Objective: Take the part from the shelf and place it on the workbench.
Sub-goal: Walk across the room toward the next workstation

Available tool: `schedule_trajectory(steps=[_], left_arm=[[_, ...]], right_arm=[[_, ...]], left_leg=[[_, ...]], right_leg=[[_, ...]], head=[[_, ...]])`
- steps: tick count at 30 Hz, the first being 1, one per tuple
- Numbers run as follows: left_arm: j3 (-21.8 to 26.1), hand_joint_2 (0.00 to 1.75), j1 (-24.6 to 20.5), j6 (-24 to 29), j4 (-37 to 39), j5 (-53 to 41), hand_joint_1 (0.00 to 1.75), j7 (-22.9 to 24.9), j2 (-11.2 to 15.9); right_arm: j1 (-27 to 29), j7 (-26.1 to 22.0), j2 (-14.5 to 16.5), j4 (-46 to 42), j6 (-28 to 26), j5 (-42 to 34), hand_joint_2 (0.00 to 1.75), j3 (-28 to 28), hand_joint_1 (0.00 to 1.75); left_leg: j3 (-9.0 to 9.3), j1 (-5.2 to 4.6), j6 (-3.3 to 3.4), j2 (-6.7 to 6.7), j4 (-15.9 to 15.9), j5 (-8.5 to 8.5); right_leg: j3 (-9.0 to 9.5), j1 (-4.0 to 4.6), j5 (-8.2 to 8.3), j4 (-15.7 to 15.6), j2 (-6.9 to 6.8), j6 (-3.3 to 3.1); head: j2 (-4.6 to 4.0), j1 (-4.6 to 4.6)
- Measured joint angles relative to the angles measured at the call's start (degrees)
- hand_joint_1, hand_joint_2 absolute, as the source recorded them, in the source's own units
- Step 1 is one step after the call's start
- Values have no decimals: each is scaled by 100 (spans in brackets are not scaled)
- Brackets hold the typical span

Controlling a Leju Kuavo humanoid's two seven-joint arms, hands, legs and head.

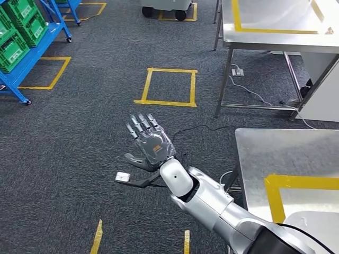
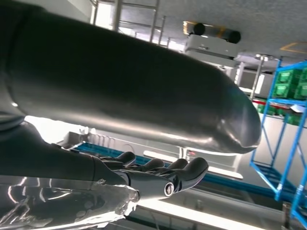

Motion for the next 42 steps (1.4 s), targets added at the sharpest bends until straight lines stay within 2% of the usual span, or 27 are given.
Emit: schedule_trajectory(steps=[1, 2, 4, 6, 8, 10, 11, 12, 13, 15, 17, 19, 21, 23, 25, 26, 27, 28, 30, 32, 33, 35, 37, 39, 40, 41, 42], left_arm=[[-16, 0, 7, -1, 0, -5, 0, -1, 0], [-32, 0, 14, -3, 1, -9, 0, -1, 0], [-53, 0, 26, -7, 2, -10, 0, -3, -3], [-61, 0, 19, -9, 1, -10, 0, -4, -9], [-65, 0, 3, -9, 0, -13, 0, -6, -12], [-67, 0, 0, -9, 0, -15, 0, -8, -12], [-67, 0, 2, -9, 0, -14, 0, -9, -12], [-67, 0, 2, -9, 1, -13, 0, -10, -13], [-67, 0, -1, -9, 1, -13, 0, -11, -14], [-67, 0, -12, -10, 1, -19, 0, -15, -16], [-68, 0, -18, -14, 1, -35, 0, -19, -16], [-70, 0, -12, -17, 2, -63, 0, -19, -14], [-87, 0, -9, -28, 2, -116, 0, -20, -12], [-130, 0, -9, -57, 2, -183, 0, -25, -11], [-184, 0, 1, -91, 1, -242, 0, -35, -9], [-208, 0, 8, -105, 0, -274, 0, -44, -7], [-232, 0, 15, -116, 0, -308, 0, -53, -6], [-256, 0, 22, -125, 1, -345, 0, -62, -5], [-318, 0, 37, -139, 1, -410, 0, -72, -3], [-362, 0, 58, -157, 1, -455, 0, -79, -4], [-377, 0, 69, -172, 0, -485, 0, -84, -4], [-432, 0, 78, -208, 1, -566, 0, -106, -8], [-505, 0, 73, -227, 1, -638, 0, -128, -14], [-550, 0, 63, -229, 0, -663, 0, -142, -16], [-563, 0, 61, -233, 0, -667, 0, -146, -16], [-575, 0, 62, -240, 0, -676, 0, -151, -16], [-593, 0, 62, -254, 0, -698, 0, -160, -16]], right_arm=[[-6, 5, -1, 1, 0, 0, 0, 0, 0], [-9, 10, 0, 1, 0, 0, 0, 2, 0], [-15, 11, 10, 1, -1, 0, 0, 11, 0], [-24, 11, 23, -1, -4, 0, 0, 20, 0], [-20, 12, 12, 3, -5, 0, 0, 25, 0], [4, 13, -14, 13, -2, 0, 0, 30, 0], [13, 13, -23, 16, -1, 0, 0, 32, 0], [15, 13, -26, 17, 0, 0, 0, 34, 0], [14, 13, -27, 17, 0, 0, 0, 36, 0], [5, 16, -29, 18, -1, -1, 0, 34, 0], [3, 24, -31, 20, -2, -1, 0, 36, 0], [1, 40, -26, 21, -4, -2, 0, 44, 0], [-7, 67, -17, 20, -9, -1, 0, 61, 0], [-5, 101, -19, 25, -13, 0, 0, 77, 0], [8, 125, -26, 41, -17, 0, 0, 92, 0], [13, 135, -28, 49, -22, 0, 0, 103, 0], [15, 149, -30, 54, -33, 0, 0, 116, 0], [16, 163, -31, 56, -51, 0, 0, 130, 0], [14, 174, -39, 57, -108, 0, 0, 153, 0], [9, 167, -53, 62, -152, 0, 0, 167, 0], [7, 163, -58, 66, -161, 0, 0, 172, 0], [-1, 157, -55, 68, -165, 0, 0, 185, 0], [-13, 144, -51, 66, -177, 0, 0, 191, 0], [6, 138, -73, 72, -192, 0, 0, 196, 0], [34, 139, -90, 79, -197, 0, 0, 202, 0], [65, 144, -107, 87, -202, 0, 0, 211, 0], [92, 157, -120, 93, -208, 0, 0, 225, 0]], left_leg=[[91, -29, 27, 103, -178, 24], [106, -53, 48, 119, -235, 0], [107, -42, 101, -23, -272, 15], [135, -5, 163, -173, -311, 40], [144, 19, 209, -323, -323, 52], [140, 22, 224, -490, -321, 54], [142, 23, 223, -581, -319, 54], [151, 26, 219, -670, -316, 53], [162, 31, 209, -760, -312, 48], [164, 37, 164, -917, -293, 38], [124, 57, 89, -1045, -280, 53], [88, 86, 21, -1137, -288, 72], [16, 73, -36, -932, -153, -36], [-254, 61, -89, -578, 408, -348], [-603, 79, -124, -442, 1098, -616], [-684, 87, -133, -423, 1248, -621], [-653, 92, -137, -406, 1181, -516], [-516, 93, -134, -366, 919, -333], [-112, 60, -105, -128, 174, 9], [92, 14, -38, 67, -228, 85], [96, -7, -1, 64, -261, 56], [96, 8, 74, -74, -289, 63], [121, 42, 145, -220, -320, 81], [128, 61, 194, -366, -325, 83], [128, 61, 205, -448, -325, 81], [130, 61, 209, -534, -324, 80], [134, 61, 209, -625, -323, 79]], right_leg=[[11, 20, -18, 3, -56, 18], [19, 35, -34, 2, -122, 39], [38, 30, -75, 9, -227, 86], [-46, 2, -240, 235, -15, 148], [-365, -33, -563, 896, 346, 194], [-724, -51, -765, 1541, 476, 217], [-797, -56, -713, 1617, 490, 223], [-748, -63, -544, 1449, 505, 223], [-606, -76, -304, 1100, 555, 225], [-255, -124, 23, 356, 825, 232], [-96, -136, 71, 59, 993, 229], [-69, -119, 86, 29, 890, 187], [-38, -126, 101, -10, 746, 121], [-15, -120, 93, -34, 576, 63], [-11, -104, 72, -35, 400, 31], [-9, -101, 62, -34, 316, 26], [0, -99, 50, -34, 237, 27], [16, -99, 35, -34, 163, 33], [61, -80, -6, -30, 37, 67], [88, -36, -46, -24, -70, 117], [98, -18, -62, -27, -131, 143], [122, -21, -109, -23, -215, 199], [-3, -47, -305, 276, 30, 254], [-379, -68, -638, 1014, 378, 282], [-589, -71, -757, 1383, 452, 292], [-736, -72, -784, 1602, 481, 298], [-792, -75, -699, 1620, 494, 301]], head=[[0, 3], [0, 6], [1, 4], [1, 24], [0, 57], [0, 68], [0, 70], [0, 69], [0, 70], [1, 70], [1, 70], [0, 72], [0, 48], [0, 18], [0, 14], [0, 13], [0, 13], [0, 12], [0, 9], [1, 11], [1, 14], [1, 20], [1, 48], [0, 86], [0, 93], [0, 96], [0, 98]])
